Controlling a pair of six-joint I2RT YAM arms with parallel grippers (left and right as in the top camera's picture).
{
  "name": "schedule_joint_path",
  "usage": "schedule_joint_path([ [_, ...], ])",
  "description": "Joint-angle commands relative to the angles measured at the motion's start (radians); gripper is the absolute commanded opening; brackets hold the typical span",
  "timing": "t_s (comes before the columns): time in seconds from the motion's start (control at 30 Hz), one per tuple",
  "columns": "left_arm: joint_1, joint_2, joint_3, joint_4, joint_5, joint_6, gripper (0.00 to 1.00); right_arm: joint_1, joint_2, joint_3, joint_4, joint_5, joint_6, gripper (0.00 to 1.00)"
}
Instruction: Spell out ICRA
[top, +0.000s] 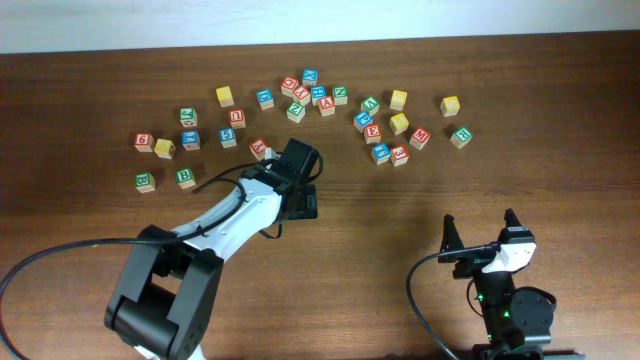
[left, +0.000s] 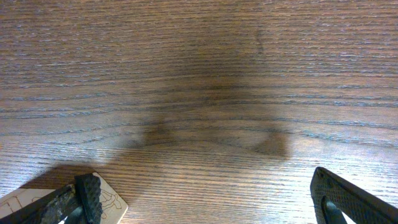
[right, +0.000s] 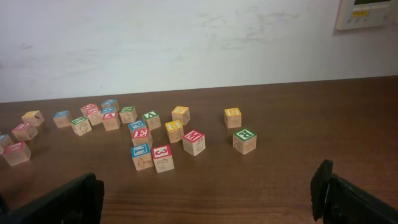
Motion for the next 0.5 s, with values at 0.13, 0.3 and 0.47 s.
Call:
schedule_joint_path([
  [0.13, 0.002, 0.005, -0.008, 0.002, 0.010, 0.009, 0.99, -0.006, -0.006, -0.005, -0.006, 0.002, 0.003, 0.98],
  [0.3, 0.002, 0.005, -0.008, 0.060, 0.008, 0.009, 0.99, -0.006, -0.006, -0.005, -0.006, 0.002, 0.003, 0.98],
  [0.47, 0.002, 0.005, -0.008, 0.090, 0.002, 0.009, 0.70, -0.006, -0.006, -0.005, -0.006, 0.002, 0.003, 0.98],
])
